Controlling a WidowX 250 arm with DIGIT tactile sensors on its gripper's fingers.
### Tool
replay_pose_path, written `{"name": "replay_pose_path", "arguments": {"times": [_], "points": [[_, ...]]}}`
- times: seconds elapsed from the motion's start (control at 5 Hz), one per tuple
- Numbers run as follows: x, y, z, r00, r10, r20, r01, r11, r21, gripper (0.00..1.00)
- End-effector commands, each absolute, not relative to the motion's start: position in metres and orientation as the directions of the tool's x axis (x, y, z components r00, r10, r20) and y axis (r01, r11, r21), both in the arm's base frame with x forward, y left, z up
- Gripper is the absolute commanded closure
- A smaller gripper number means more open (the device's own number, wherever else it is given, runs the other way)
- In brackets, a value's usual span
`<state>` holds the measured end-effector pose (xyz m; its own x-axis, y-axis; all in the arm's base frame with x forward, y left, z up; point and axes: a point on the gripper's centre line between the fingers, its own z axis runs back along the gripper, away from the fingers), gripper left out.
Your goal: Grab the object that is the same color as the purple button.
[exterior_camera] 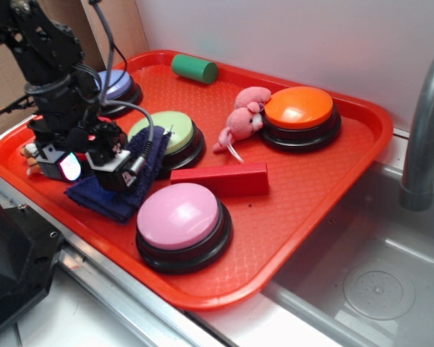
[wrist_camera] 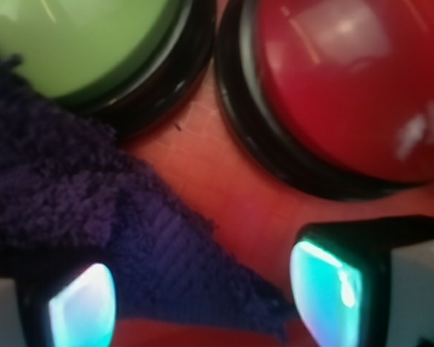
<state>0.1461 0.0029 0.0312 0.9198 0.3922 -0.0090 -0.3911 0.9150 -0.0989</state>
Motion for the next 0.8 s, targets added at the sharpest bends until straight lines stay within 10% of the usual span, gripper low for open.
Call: {"name": "replay_pose_path", "arguments": {"times": [0.0,0.2,0.6], "points": [[0.1479,-0.0086,0.0247,0.926,0.376,0.024,-0.371,0.921,-0.118,0.72],[0.1464,-0.0127,0.0267,0.924,0.381,0.039,-0.374,0.919,-0.123,1.0],[0.147,-0.018,0.0282,0.922,0.382,0.057,-0.375,0.921,-0.103,1.0]]}}
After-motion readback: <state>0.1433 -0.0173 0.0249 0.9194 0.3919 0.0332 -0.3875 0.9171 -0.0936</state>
